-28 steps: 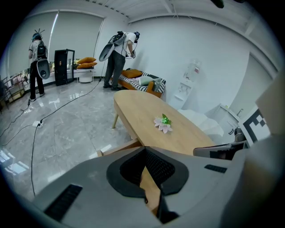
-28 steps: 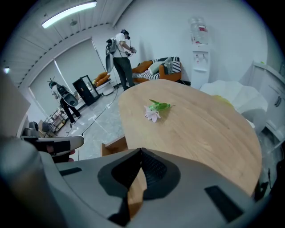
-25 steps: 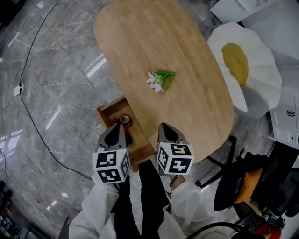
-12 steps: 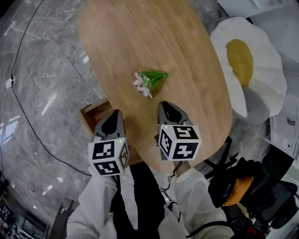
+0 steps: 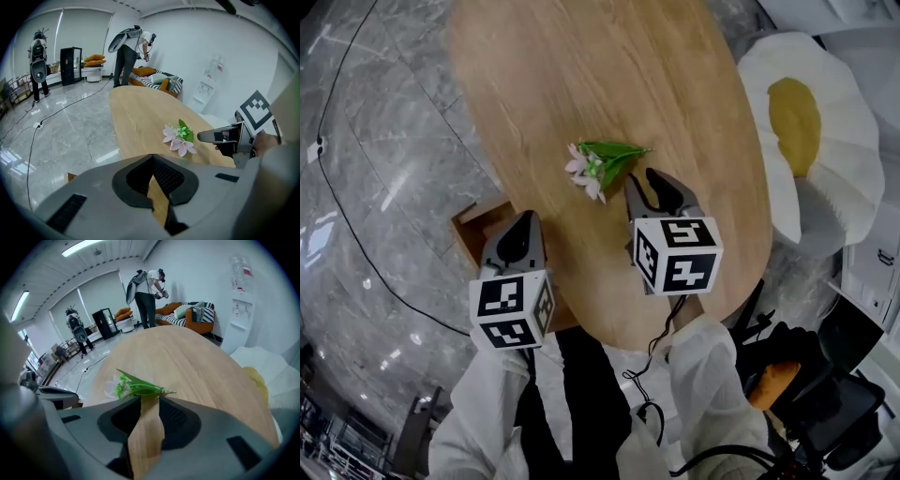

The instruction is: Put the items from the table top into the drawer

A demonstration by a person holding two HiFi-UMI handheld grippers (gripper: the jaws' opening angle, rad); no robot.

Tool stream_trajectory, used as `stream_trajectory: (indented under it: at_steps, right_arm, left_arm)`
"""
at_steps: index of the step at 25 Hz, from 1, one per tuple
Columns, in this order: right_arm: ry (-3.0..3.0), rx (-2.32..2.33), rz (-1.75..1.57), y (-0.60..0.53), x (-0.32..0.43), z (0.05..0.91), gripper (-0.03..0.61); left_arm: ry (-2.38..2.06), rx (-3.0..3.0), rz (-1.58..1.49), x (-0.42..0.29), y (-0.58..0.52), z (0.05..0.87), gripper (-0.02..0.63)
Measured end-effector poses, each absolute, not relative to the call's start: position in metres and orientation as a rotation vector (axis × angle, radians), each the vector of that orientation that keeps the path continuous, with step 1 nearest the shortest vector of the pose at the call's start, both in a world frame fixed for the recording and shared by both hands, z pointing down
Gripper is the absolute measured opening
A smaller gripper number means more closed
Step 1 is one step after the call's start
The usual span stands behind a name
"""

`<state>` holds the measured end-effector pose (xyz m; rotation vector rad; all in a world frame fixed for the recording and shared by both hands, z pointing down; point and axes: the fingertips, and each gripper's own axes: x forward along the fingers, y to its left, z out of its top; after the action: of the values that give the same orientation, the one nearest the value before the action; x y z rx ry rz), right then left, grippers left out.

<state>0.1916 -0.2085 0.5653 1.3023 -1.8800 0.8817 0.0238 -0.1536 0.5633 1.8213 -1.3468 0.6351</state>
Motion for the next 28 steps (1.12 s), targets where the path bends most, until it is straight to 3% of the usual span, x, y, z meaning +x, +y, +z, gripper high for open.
stream_trajectory:
  at_steps: [19, 28]
  right_arm:
    - [-1.857, 0.771, 0.439, -0.237, 0.180, 0.590, 0.219]
    - [-1.855, 0.730, 0.411, -0.232, 0.178, 0.590, 0.136]
  left_arm:
    - [-1.386, 1.771, 0.599, 0.006, -0.153, 0.561, -0.006]
    - [-1.391, 1.763, 0.588, 0.008, -0.142, 0.560, -0.006]
